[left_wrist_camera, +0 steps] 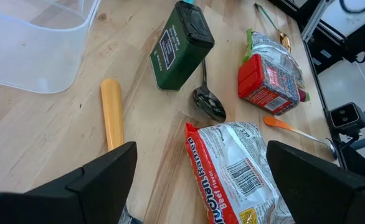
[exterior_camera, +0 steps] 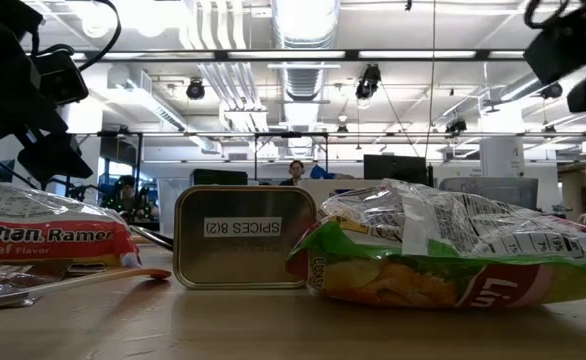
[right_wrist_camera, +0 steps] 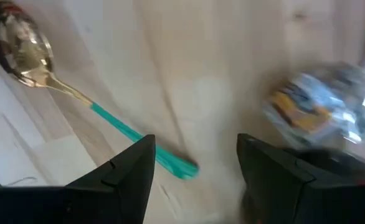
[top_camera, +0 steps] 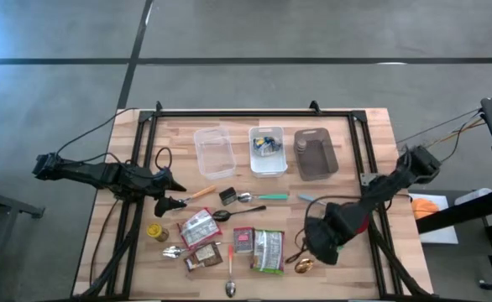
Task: Pick & Place Food Item
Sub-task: Put the gold spoon into the transparent bin
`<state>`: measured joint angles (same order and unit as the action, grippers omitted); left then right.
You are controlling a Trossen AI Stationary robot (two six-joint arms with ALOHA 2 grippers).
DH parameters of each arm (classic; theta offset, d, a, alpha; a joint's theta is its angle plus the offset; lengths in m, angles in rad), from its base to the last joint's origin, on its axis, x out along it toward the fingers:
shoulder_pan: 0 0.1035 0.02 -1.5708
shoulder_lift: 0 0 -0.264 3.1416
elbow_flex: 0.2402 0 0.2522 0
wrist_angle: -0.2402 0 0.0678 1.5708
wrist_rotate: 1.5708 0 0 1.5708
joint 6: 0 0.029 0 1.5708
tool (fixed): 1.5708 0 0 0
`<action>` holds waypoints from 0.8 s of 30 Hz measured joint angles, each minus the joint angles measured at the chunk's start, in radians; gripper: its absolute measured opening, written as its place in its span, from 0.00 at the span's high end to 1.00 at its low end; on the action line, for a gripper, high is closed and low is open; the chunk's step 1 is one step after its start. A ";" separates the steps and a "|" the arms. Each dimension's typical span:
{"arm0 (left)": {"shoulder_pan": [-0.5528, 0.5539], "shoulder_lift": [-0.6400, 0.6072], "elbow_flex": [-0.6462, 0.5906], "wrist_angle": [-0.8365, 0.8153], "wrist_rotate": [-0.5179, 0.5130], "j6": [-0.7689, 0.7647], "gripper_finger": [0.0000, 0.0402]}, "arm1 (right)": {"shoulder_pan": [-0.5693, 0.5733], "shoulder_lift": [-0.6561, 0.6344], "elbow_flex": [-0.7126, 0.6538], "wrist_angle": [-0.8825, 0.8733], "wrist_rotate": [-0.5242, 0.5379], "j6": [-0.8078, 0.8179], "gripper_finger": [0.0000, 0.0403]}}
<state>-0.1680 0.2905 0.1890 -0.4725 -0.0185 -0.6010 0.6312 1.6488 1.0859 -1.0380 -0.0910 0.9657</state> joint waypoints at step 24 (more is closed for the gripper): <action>0.000 0.000 0.000 -0.001 0.000 0.000 0.10 | 0.045 0.145 0.085 0.102 -0.073 -0.042 0.44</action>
<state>-0.1680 0.2905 0.1890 -0.4736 -0.0188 -0.6006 0.6762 1.7943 1.1705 -0.9362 -0.1642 0.9238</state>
